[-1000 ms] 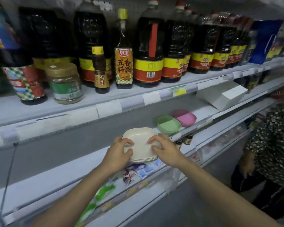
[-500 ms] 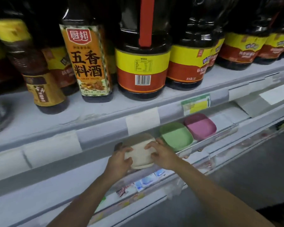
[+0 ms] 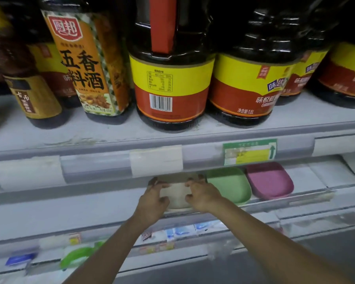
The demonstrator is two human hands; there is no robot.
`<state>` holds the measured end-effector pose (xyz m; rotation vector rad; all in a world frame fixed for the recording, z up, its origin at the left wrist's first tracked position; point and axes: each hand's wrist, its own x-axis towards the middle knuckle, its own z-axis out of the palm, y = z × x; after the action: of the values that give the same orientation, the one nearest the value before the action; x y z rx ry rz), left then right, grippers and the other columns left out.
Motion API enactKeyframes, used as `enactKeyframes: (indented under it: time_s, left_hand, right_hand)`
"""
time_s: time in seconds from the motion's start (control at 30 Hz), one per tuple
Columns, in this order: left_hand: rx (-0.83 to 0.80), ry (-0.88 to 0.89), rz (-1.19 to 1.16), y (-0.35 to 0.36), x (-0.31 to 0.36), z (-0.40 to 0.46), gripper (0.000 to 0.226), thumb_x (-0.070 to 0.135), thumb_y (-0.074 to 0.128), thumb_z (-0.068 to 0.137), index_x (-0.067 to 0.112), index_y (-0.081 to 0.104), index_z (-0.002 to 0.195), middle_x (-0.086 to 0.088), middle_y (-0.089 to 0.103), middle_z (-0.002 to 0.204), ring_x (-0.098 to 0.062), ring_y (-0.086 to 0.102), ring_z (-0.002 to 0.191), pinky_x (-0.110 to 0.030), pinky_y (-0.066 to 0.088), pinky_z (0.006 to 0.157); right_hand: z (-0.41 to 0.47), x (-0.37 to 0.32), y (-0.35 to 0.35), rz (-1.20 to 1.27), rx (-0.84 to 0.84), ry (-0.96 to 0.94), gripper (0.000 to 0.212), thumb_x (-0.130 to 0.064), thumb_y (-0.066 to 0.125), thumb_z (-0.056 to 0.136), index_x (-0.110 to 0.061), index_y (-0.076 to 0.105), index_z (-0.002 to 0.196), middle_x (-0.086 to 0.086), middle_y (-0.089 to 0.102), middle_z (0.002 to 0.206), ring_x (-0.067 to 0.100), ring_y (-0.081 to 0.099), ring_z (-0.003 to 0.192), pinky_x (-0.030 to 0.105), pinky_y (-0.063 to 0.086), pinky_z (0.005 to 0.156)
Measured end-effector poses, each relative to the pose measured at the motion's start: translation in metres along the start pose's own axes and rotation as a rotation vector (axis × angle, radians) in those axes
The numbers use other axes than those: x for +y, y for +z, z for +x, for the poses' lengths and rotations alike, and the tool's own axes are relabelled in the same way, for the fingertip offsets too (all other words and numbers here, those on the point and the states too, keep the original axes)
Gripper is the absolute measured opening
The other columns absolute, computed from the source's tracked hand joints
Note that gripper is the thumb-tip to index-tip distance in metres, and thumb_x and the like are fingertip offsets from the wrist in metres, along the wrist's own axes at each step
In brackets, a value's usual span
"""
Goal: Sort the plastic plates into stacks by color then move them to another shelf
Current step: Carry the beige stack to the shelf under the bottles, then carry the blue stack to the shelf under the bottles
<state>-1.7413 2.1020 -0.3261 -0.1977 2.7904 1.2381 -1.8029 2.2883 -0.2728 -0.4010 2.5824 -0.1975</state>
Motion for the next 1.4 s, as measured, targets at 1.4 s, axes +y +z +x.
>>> enactKeyframes:
  time_s: [1.4]
  left_hand:
    - [0.600,-0.399,0.225,-0.188,-0.113,-0.186,0.032,0.028,0.064,0.091,0.033,0.062,0.123,0.010,0.054,0.131,-0.012,0.062,0.107,-0.032,0.052,0.089]
  right_hand:
    - [-0.005,-0.290,0.042,-0.072,0.063,-1.080,0.030,-0.040,0.051,0.100,-0.037,0.060,0.128,-0.015,0.049,0.139,0.015,0.044,0.129,0.040,0.038,0.106]
